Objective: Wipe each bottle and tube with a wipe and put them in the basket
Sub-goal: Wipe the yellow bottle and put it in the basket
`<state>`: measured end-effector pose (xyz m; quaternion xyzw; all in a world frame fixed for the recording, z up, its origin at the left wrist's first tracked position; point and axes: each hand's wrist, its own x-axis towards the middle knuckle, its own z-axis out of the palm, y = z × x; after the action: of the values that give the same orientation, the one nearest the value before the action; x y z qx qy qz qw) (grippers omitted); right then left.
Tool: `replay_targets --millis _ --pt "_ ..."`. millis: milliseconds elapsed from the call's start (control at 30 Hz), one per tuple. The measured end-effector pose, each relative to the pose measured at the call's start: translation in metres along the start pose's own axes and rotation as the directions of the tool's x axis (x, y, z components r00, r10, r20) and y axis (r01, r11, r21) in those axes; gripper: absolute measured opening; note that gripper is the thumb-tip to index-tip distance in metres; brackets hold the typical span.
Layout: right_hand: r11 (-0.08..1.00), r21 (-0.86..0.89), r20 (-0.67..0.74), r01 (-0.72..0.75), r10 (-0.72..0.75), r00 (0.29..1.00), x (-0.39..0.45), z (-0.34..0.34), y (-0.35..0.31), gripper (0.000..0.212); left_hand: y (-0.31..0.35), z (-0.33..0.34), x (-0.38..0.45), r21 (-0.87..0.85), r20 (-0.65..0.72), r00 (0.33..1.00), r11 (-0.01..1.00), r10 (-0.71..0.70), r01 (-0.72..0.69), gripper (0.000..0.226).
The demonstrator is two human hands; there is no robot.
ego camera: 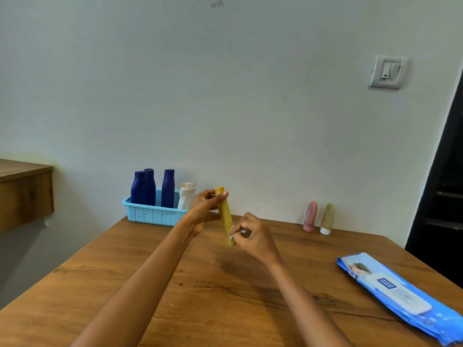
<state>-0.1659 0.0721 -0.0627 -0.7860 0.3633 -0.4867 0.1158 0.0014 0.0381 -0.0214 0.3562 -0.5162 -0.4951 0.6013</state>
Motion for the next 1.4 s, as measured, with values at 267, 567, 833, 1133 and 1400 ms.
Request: replay_targets --millis 267,567,833,1133,1400 --pt "0.992 0.102 -0.214 0.070 -0.047 0.976 0.021 -0.004 -0.019 0.029 0.002 0.012 -0.001 -0.021 -0.015 1.000 1.000 -0.021 0.021 0.050" --pt "0.994 0.114 -0.115 -0.002 0.015 0.993 -0.002 0.002 0.006 0.015 0.003 0.007 0.000 -0.111 -0.221 0.974 0.993 -0.054 0.030 0.050" --pt "0.989 0.005 -0.109 -0.146 0.146 0.983 -0.006 0.002 0.017 0.009 0.000 0.015 -0.004 0.184 -0.304 0.952 0.983 0.038 0.020 0.062" --pt "0.883 0.351 -0.155 -0.311 0.382 0.911 0.008 0.002 0.002 0.029 -0.021 0.033 -0.005 0.510 -0.248 0.959 0.860 0.137 0.009 0.065" --pt "0.922 0.277 -0.239 -0.272 0.340 0.910 0.002 0.003 0.007 0.033 -0.020 0.046 -0.012 0.640 -0.104 0.977 0.765 0.183 -0.075 0.067"
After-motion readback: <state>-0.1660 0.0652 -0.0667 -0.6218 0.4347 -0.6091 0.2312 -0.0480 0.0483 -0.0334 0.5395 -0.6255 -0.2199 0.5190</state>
